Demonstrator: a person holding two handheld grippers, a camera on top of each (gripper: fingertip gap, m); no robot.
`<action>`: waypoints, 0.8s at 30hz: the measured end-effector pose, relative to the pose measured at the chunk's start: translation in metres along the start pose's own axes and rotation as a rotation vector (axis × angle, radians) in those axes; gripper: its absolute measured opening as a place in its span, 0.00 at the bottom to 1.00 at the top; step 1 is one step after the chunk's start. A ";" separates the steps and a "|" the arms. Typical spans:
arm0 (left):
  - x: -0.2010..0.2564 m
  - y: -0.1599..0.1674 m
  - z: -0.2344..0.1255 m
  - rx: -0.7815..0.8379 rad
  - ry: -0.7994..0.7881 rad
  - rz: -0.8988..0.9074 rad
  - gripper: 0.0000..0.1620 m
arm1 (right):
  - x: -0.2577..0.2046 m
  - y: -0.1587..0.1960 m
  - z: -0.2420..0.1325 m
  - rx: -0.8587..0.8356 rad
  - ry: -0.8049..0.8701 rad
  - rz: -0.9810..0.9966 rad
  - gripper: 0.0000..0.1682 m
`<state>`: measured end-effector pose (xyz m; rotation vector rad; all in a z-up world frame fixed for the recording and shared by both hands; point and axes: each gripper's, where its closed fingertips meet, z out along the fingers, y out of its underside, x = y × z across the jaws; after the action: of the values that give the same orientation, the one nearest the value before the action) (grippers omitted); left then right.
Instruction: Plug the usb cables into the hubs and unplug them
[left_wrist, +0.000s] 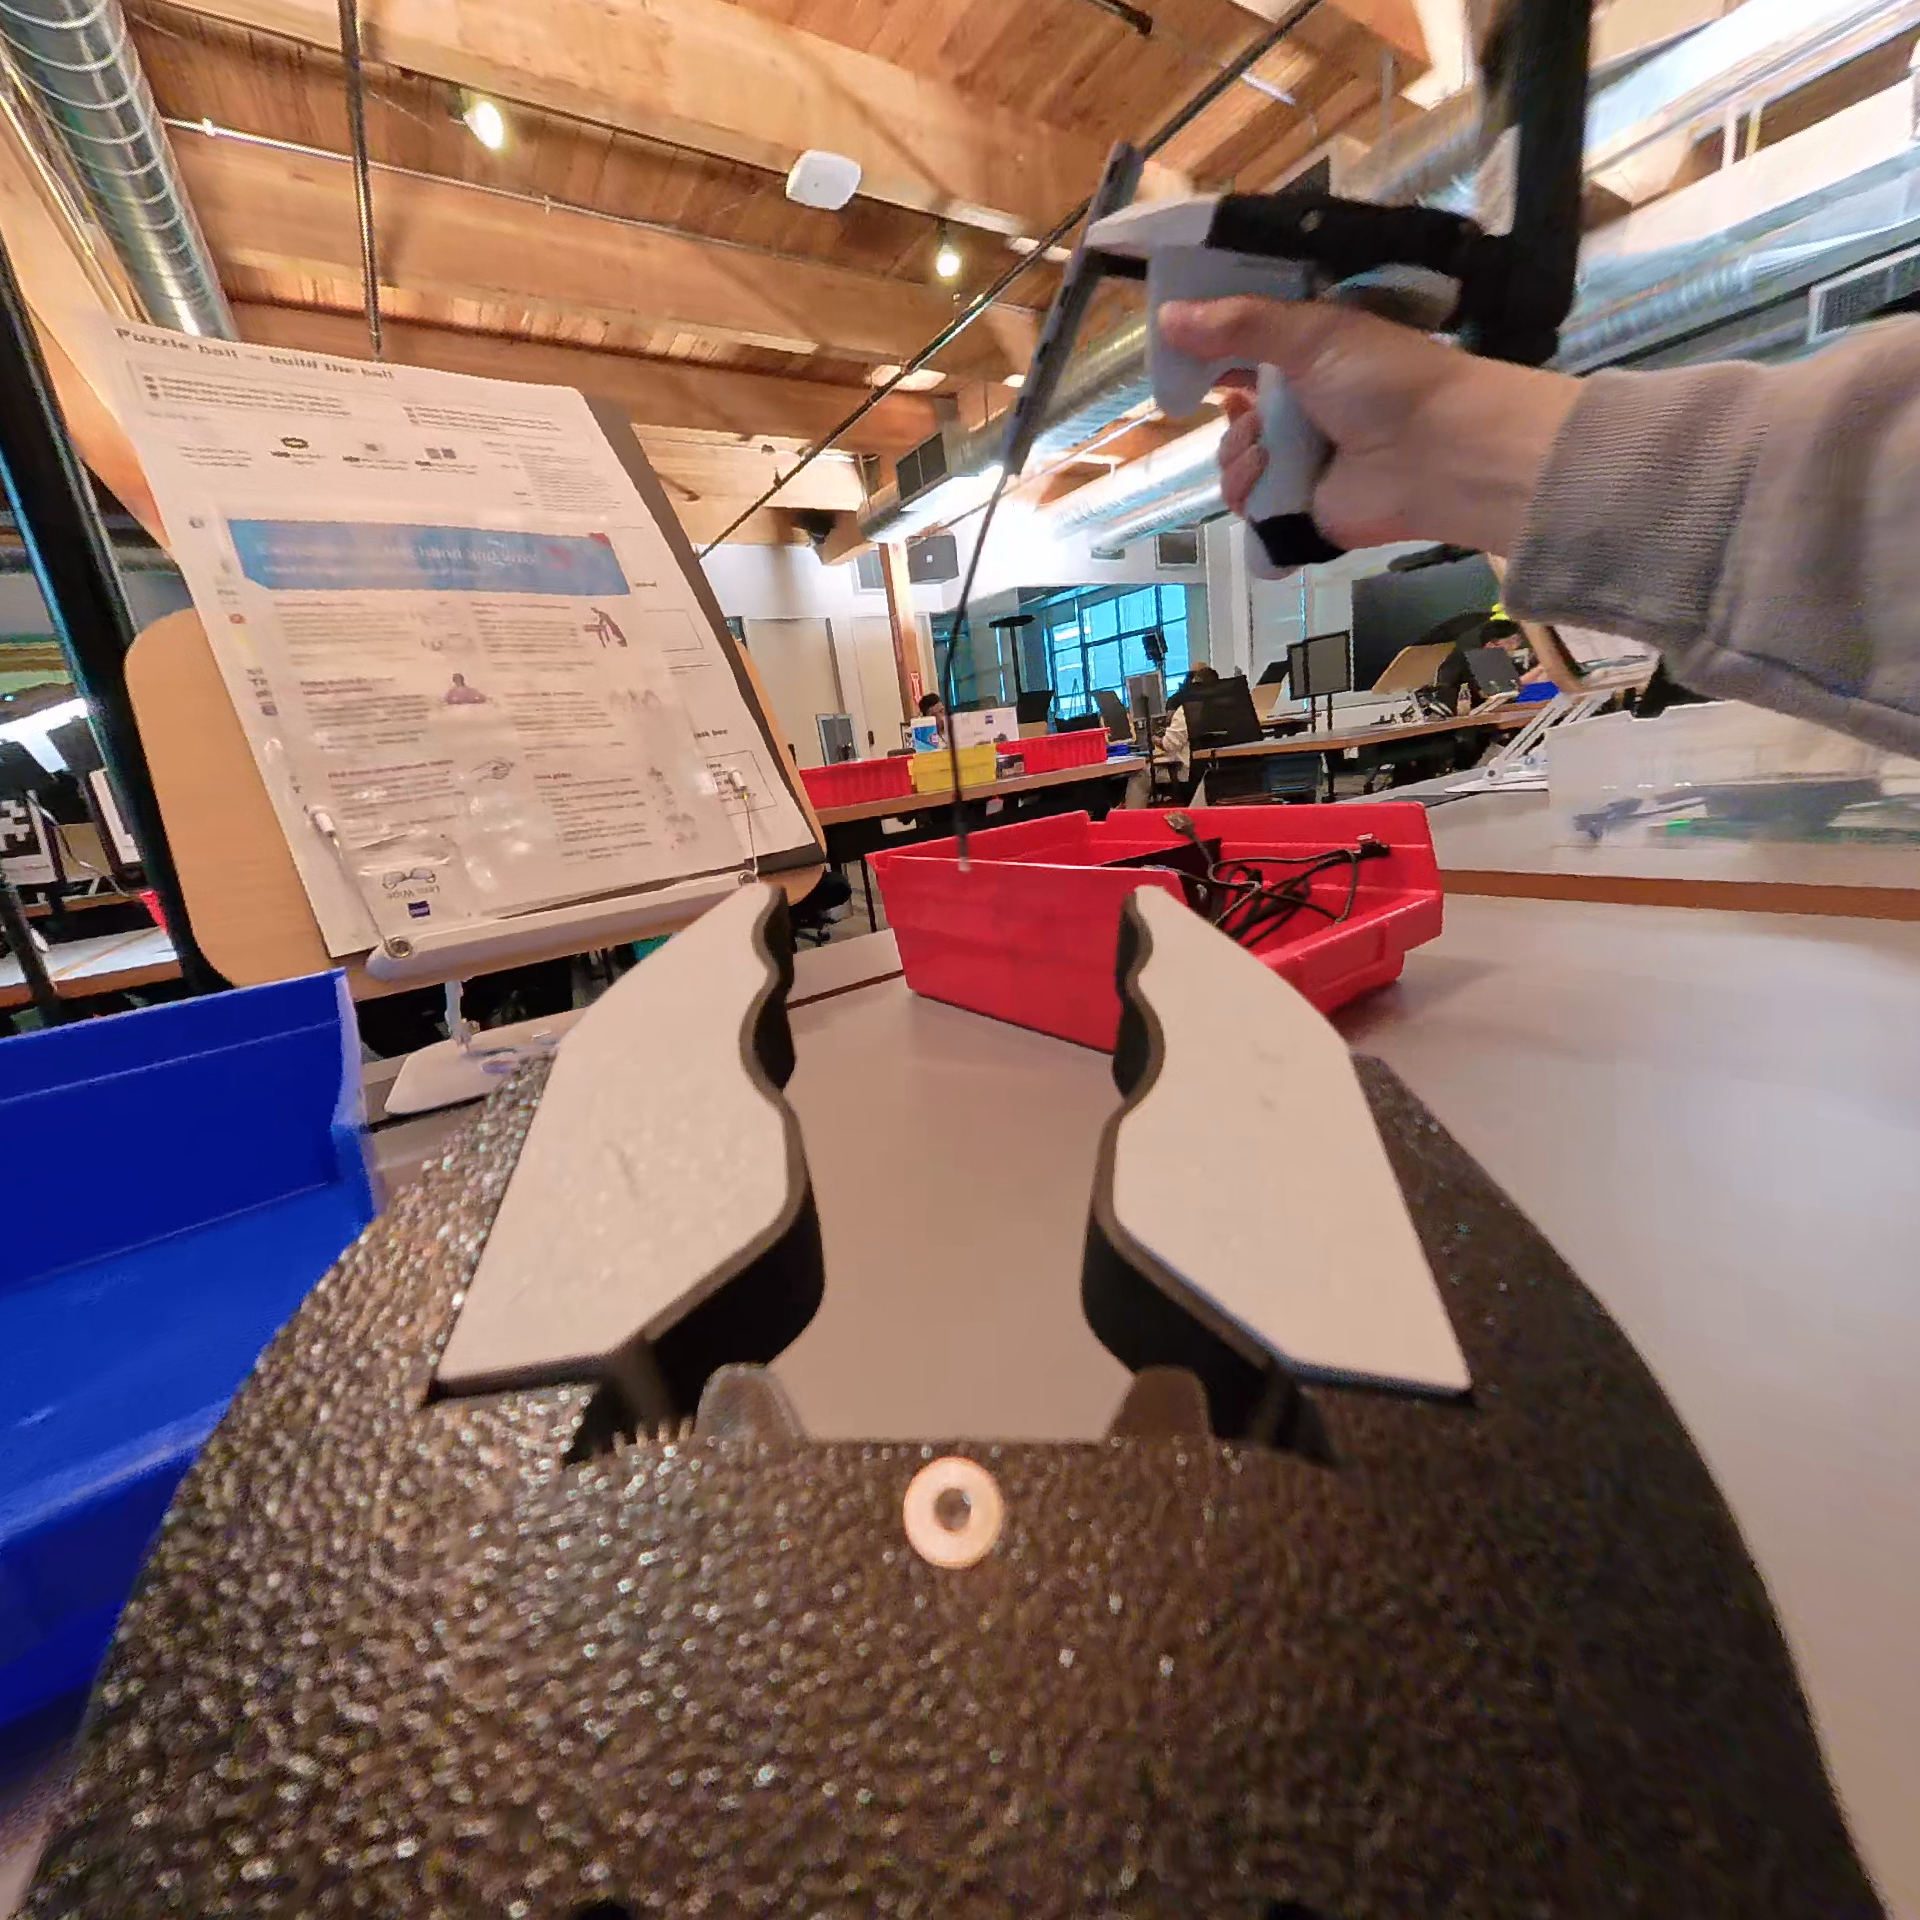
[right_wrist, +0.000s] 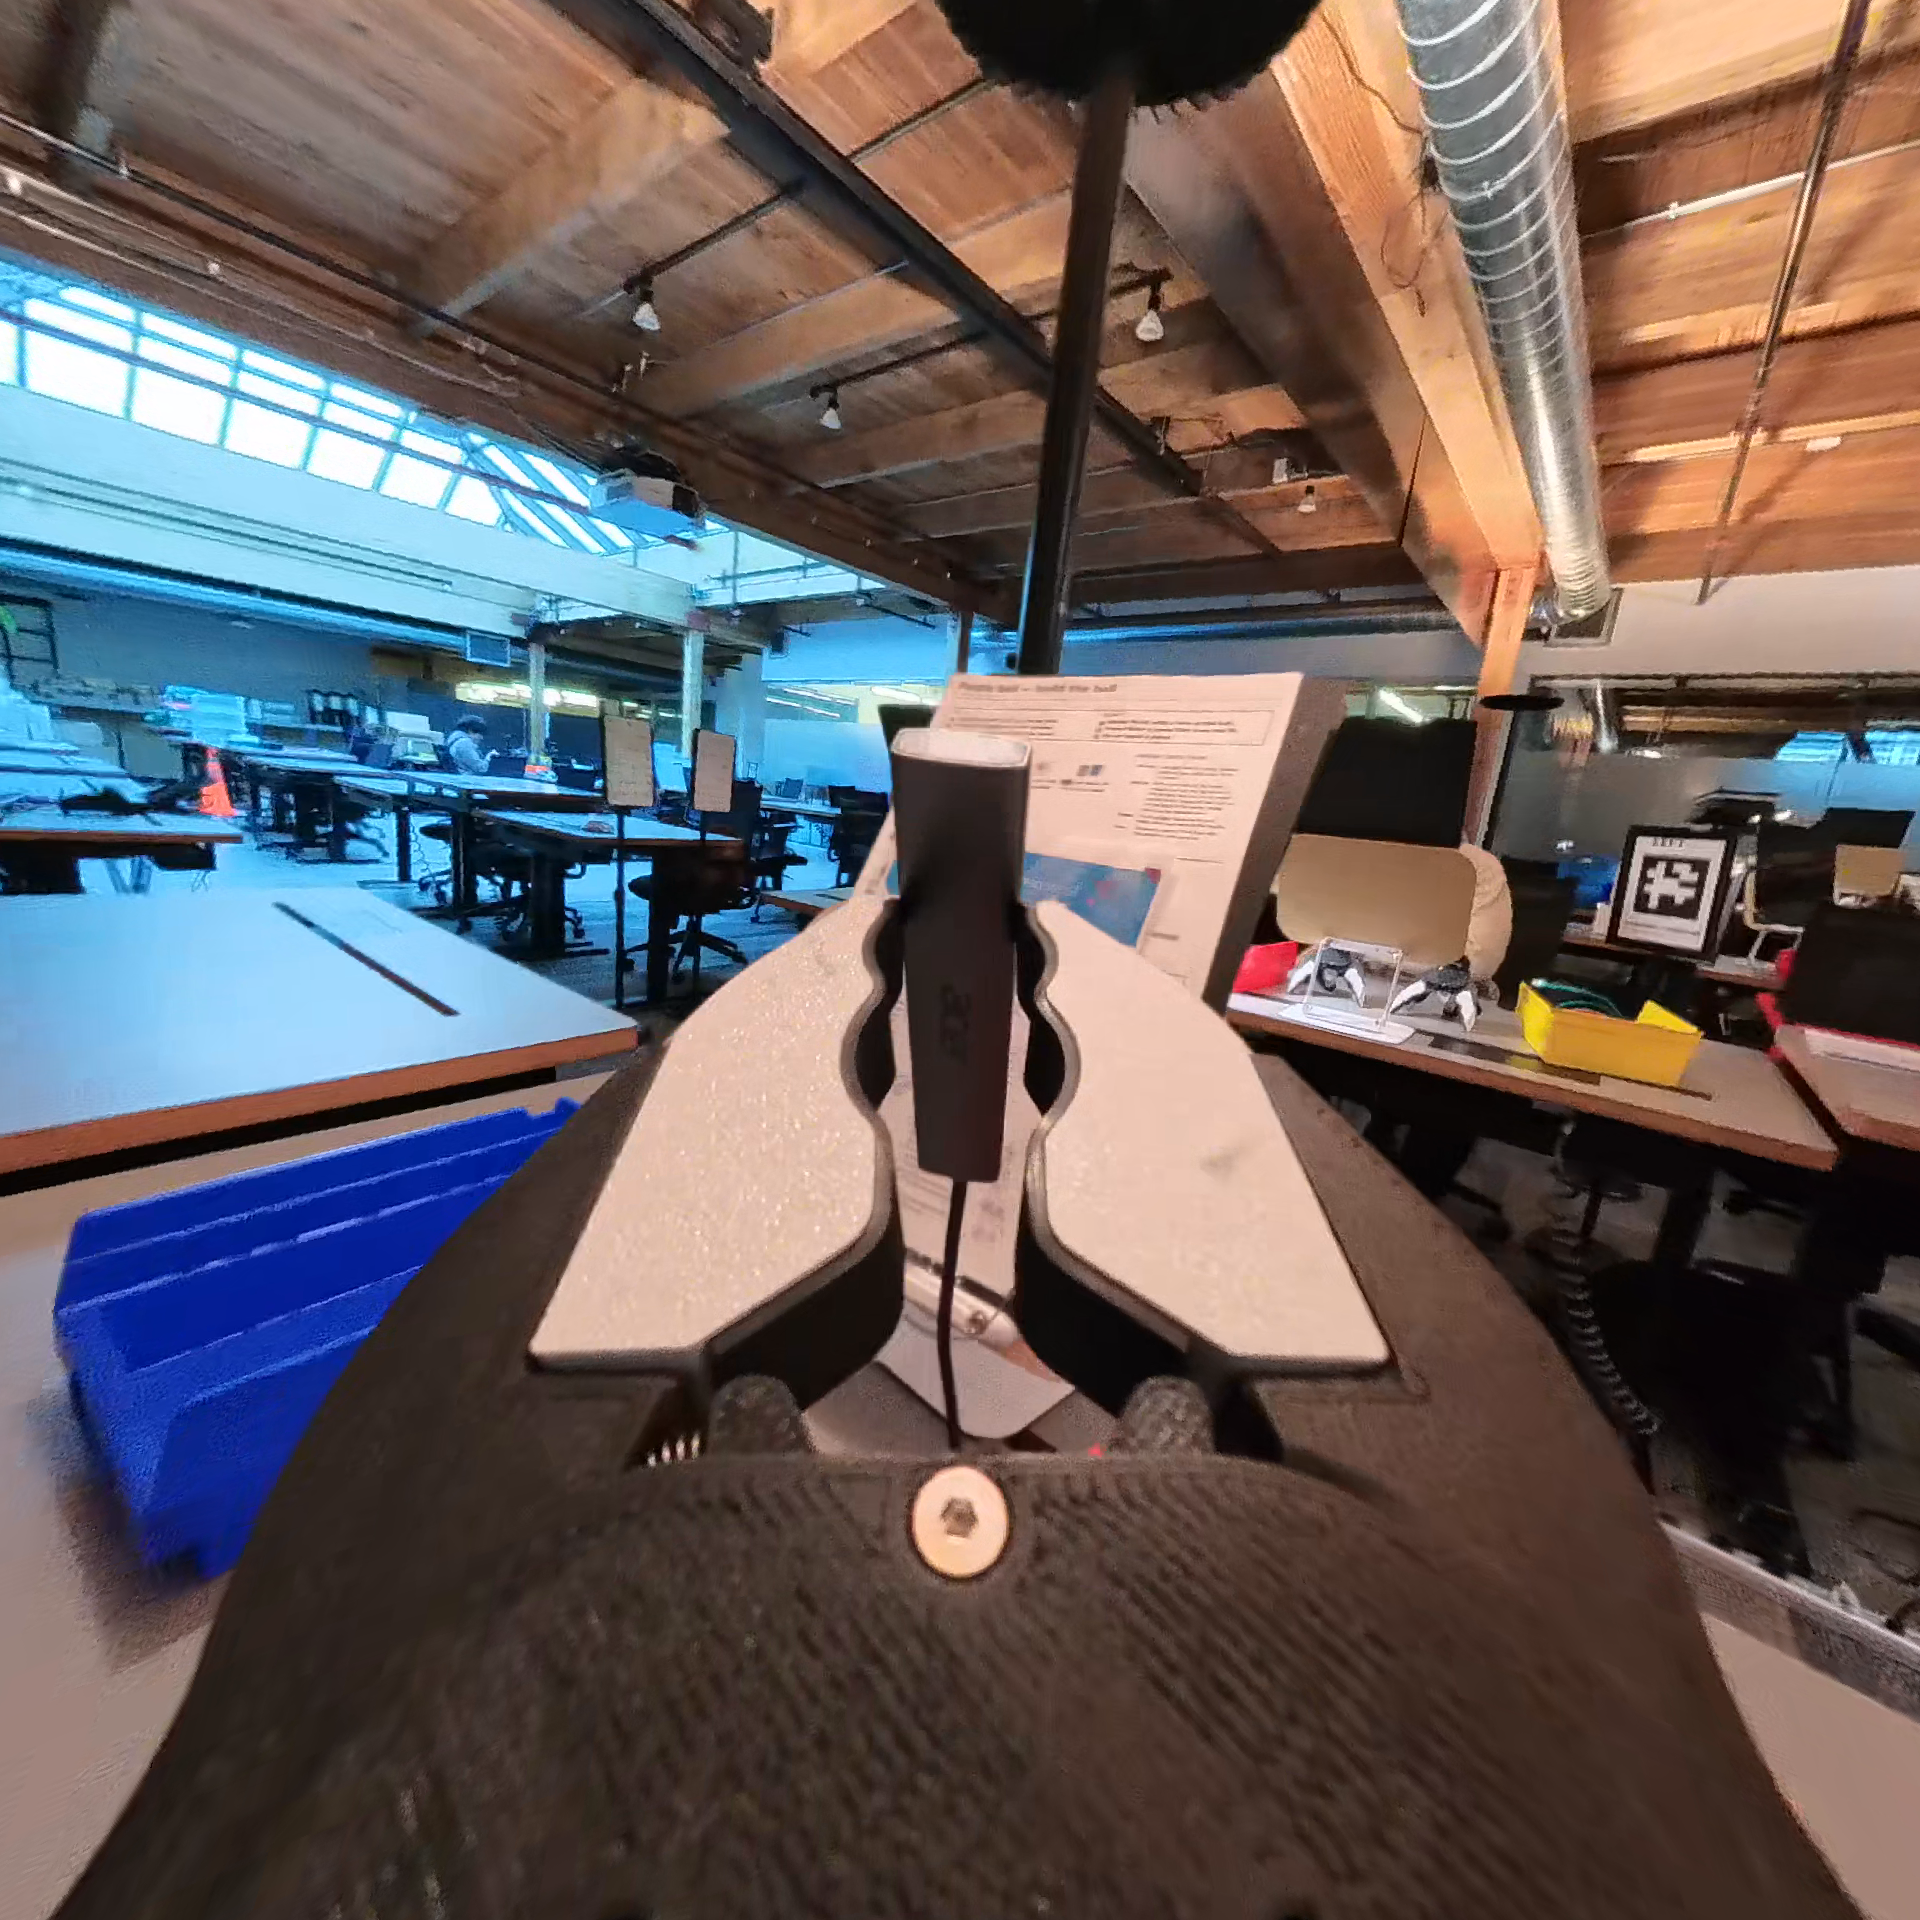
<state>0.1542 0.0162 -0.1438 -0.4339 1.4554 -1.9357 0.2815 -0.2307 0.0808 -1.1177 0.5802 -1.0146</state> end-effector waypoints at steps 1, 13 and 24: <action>-0.001 -0.001 -0.001 0.007 -0.002 -0.004 0.36 | 0.010 -0.001 0.007 0.012 0.013 0.029 0.12; -0.004 -0.004 -0.003 0.044 0.016 -0.035 0.35 | 0.063 0.100 0.022 -0.271 0.075 0.063 0.12; -0.003 -0.006 -0.005 0.058 0.019 -0.029 0.33 | 0.061 0.209 0.015 -0.719 0.035 0.088 0.13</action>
<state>0.1514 0.0226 -0.1393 -0.4128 1.4079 -2.0046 0.3978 -0.2595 -0.1015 -1.6835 1.0603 -0.7594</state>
